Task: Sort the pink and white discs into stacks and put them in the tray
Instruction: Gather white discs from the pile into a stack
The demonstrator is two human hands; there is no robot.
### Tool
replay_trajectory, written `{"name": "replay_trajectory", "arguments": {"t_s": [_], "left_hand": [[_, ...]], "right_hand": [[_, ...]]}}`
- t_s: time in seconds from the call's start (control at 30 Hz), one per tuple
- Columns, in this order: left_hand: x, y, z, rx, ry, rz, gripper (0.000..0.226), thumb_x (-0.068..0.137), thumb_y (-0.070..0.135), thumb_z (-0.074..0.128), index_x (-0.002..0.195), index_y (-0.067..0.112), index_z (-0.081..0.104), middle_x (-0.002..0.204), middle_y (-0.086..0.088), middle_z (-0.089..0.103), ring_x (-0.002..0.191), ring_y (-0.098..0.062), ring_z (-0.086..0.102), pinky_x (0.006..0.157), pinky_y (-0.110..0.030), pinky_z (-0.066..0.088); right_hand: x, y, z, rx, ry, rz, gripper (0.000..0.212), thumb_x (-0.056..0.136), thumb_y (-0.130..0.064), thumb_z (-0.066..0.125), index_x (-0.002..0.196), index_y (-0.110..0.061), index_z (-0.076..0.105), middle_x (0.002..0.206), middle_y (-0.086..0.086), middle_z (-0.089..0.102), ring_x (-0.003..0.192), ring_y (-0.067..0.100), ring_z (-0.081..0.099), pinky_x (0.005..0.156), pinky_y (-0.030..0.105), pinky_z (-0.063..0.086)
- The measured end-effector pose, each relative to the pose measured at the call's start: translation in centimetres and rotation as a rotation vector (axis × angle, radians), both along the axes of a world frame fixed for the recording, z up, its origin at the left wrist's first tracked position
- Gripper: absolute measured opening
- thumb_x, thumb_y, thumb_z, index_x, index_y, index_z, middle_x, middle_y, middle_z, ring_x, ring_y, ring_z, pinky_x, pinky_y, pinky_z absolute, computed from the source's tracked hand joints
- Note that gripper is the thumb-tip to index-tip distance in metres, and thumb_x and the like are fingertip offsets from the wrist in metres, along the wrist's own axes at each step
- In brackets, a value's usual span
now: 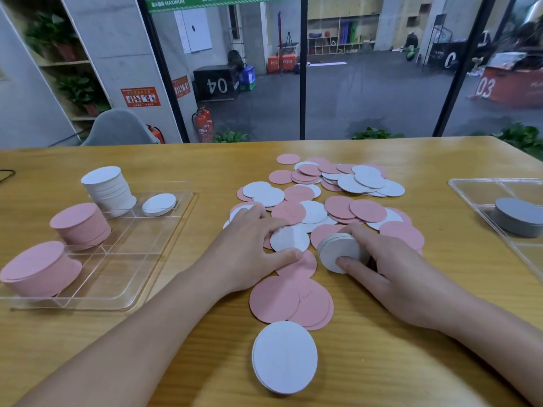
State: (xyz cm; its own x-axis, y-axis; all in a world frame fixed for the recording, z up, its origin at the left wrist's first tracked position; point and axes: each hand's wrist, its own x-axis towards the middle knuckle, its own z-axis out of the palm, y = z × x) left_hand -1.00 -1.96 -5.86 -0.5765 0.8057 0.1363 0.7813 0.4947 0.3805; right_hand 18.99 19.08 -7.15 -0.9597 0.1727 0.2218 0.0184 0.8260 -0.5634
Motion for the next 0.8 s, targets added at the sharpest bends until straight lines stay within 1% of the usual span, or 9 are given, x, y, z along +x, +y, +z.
{"name": "replay_trajectory", "arguments": {"t_s": [0.1,0.2,0.33,0.4,0.47,0.53,0.6,0.7,0.8], "left_hand": [[0.1,0.2,-0.1,-0.02,0.045,0.032,0.055,0.089,0.083,0.062,0.132,0.048,0.067,0.103,0.02,0.04,0.114,-0.011,0.04,0.094,-0.035,0.048],[0.4,0.3,-0.1,-0.039,0.063,0.048,0.049,0.089,0.082,0.061,0.12,0.044,0.07,0.102,0.018,0.043,0.114,-0.013,0.041,0.089,-0.034,0.045],[0.4,0.4,0.1,-0.002,0.034,0.045,0.04,0.086,0.076,0.071,0.108,0.043,0.068,0.102,0.017,0.053,0.111,-0.014,0.046,0.085,-0.034,0.047],[0.4,0.3,0.3,0.061,-0.024,0.043,0.043,0.083,0.068,0.081,0.115,0.045,0.064,0.108,0.021,0.058,0.111,-0.006,0.051,0.089,-0.034,0.053],[0.7,0.2,0.5,0.111,-0.106,0.056,0.046,0.086,0.054,0.087,0.121,0.044,0.059,0.106,0.021,0.062,0.098,0.0,0.059,0.078,-0.024,0.052],[0.6,0.3,0.5,0.206,-0.216,0.058,0.039,0.093,0.038,0.086,0.123,0.04,0.061,0.1,0.015,0.067,0.082,-0.001,0.064,0.067,-0.015,0.047],[0.5,0.4,0.5,0.331,-0.303,0.048,0.023,0.098,0.026,0.08,0.116,0.034,0.068,0.094,0.009,0.073,0.077,-0.005,0.065,0.067,-0.013,0.047],[0.3,0.2,0.8,0.435,-0.332,-0.034,0.008,0.102,0.016,0.076,0.099,0.023,0.074,0.091,0.005,0.075,0.081,-0.012,0.068,0.071,-0.021,0.053],[0.6,0.3,0.9,0.453,-0.358,-0.19,0.008,0.106,0.011,0.071,0.099,0.014,0.073,0.088,0.003,0.072,0.08,-0.015,0.064,0.073,-0.031,0.056]], "right_hand": [[0.0,0.0,0.1,-0.001,0.004,0.004,0.014,0.107,-0.042,0.06,0.119,-0.04,0.053,0.095,-0.019,0.067,0.089,0.01,0.062,0.076,0.03,0.05],[0.0,0.0,0.1,-0.004,0.01,0.008,0.012,0.107,-0.041,0.06,0.116,-0.038,0.054,0.094,-0.019,0.066,0.087,0.01,0.062,0.076,0.031,0.05],[0.0,0.0,0.0,-0.013,0.013,0.011,0.011,0.107,-0.042,0.061,0.115,-0.038,0.053,0.093,-0.018,0.066,0.086,0.011,0.062,0.075,0.032,0.05],[0.0,0.0,0.0,-0.008,0.013,0.011,0.011,0.107,-0.041,0.061,0.115,-0.037,0.054,0.092,-0.018,0.066,0.086,0.011,0.062,0.075,0.032,0.05],[0.0,-0.1,0.1,-0.01,0.015,0.015,0.009,0.107,-0.041,0.061,0.111,-0.038,0.053,0.092,-0.018,0.065,0.085,0.012,0.061,0.074,0.032,0.05],[0.0,-0.1,0.1,-0.013,0.014,0.015,0.009,0.107,-0.041,0.06,0.108,-0.039,0.052,0.094,-0.018,0.065,0.084,0.013,0.061,0.073,0.032,0.049],[0.1,-0.1,0.2,-0.01,0.008,0.009,0.009,0.107,-0.041,0.06,0.108,-0.038,0.052,0.094,-0.018,0.064,0.084,0.013,0.06,0.073,0.032,0.049],[0.0,-0.2,0.1,-0.006,0.011,-0.003,0.012,0.107,-0.041,0.061,0.104,-0.039,0.049,0.094,-0.019,0.063,0.083,0.012,0.059,0.07,0.031,0.049],[-0.1,-0.3,-0.2,0.01,0.012,-0.044,0.015,0.107,-0.043,0.061,0.103,-0.041,0.046,0.099,-0.024,0.06,0.087,0.008,0.059,0.068,0.026,0.047]]}}
